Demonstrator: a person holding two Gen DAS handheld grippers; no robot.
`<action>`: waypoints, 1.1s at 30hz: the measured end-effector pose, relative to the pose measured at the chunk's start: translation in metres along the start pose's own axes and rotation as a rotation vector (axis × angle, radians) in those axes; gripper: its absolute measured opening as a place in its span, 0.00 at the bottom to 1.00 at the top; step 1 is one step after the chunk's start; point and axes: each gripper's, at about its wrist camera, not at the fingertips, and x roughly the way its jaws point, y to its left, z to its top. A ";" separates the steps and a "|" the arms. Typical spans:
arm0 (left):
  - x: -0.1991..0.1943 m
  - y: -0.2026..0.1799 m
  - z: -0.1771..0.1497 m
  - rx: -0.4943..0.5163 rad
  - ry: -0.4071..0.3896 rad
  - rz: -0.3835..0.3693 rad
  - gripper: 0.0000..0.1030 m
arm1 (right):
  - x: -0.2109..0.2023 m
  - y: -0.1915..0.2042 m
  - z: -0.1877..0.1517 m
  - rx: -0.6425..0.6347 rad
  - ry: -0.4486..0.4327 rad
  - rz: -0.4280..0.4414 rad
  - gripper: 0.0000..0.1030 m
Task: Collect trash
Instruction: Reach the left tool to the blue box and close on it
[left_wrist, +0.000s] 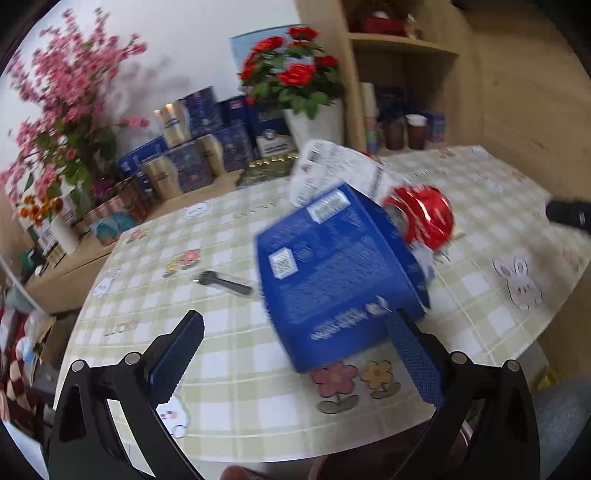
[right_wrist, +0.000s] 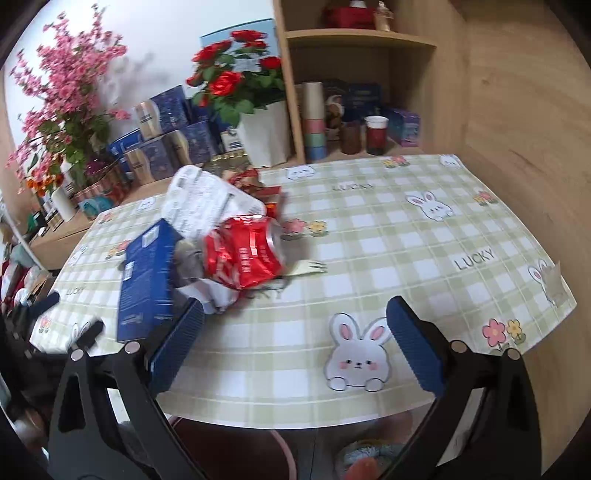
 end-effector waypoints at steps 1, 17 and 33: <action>0.005 -0.010 -0.003 0.017 0.006 -0.012 0.95 | 0.001 -0.005 -0.002 0.006 0.002 -0.003 0.95; 0.070 -0.088 0.014 0.035 0.050 0.306 0.95 | 0.007 -0.043 -0.019 0.101 -0.018 -0.018 0.95; 0.015 0.043 0.014 -0.241 0.078 0.065 0.35 | 0.007 -0.028 -0.019 0.089 0.010 0.028 0.95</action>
